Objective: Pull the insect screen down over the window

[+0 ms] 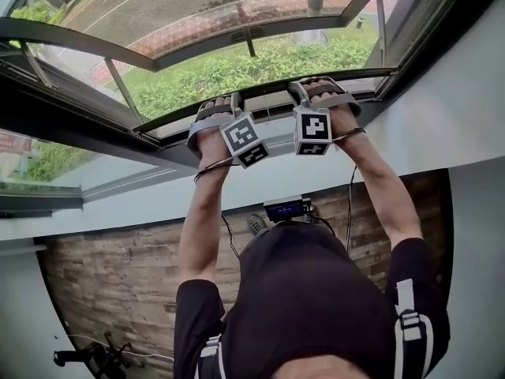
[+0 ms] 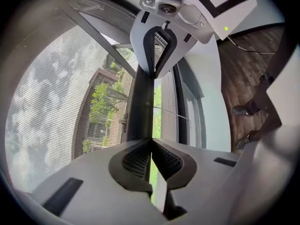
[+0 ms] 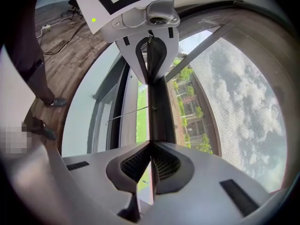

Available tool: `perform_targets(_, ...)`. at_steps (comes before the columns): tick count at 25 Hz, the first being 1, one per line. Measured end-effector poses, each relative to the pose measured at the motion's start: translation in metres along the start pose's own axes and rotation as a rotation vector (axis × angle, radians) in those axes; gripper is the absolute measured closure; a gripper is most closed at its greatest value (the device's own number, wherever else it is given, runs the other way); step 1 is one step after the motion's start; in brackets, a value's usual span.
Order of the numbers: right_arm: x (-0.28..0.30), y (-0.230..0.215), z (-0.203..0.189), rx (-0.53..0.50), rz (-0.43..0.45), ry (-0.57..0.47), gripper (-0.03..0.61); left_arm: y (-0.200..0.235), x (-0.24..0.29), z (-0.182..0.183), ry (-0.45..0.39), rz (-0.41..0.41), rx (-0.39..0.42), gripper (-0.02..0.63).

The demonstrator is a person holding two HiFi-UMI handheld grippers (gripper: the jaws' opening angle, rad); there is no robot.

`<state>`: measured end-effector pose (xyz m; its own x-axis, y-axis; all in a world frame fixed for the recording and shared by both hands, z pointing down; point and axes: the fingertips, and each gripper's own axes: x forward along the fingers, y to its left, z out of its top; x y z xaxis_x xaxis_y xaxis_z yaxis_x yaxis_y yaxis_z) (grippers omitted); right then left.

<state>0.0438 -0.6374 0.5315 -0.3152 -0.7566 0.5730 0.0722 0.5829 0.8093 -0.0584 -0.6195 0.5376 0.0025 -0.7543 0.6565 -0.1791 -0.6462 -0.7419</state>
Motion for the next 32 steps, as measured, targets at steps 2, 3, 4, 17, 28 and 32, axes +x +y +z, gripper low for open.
perform_targets(2, 0.01, 0.015, 0.0, -0.002, 0.024, 0.005, 0.555, -0.015, 0.011, -0.003, 0.004, -0.033, -0.008, 0.595)
perform_targets(3, 0.015, 0.024, -0.001, -0.001, 0.034, 0.006, 0.555, -0.023, 0.017, -0.005, 0.006, -0.043, -0.012, 0.595)
perform_targets(4, 0.02, 0.032, -0.002, 0.001, 0.04, 0.007, 0.555, -0.03, 0.023, -0.007, 0.009, -0.048, -0.015, 0.595)
perform_targets(17, 0.06, 0.089, -0.007, 0.04, 0.142, 0.024, 0.555, -0.085, 0.069, -0.018, 0.022, -0.109, -0.027, 0.595)
perform_targets(28, 0.08, 0.129, -0.009, 0.058, 0.166, 0.046, 0.558, -0.118, 0.09, -0.027, 0.019, -0.112, -0.029, 0.595)
perform_targets(32, 0.081, 0.124, -0.013, 0.055, 0.151, 0.044, 0.557, -0.116, 0.091, -0.021, -0.012, -0.106, -0.039, 0.595)
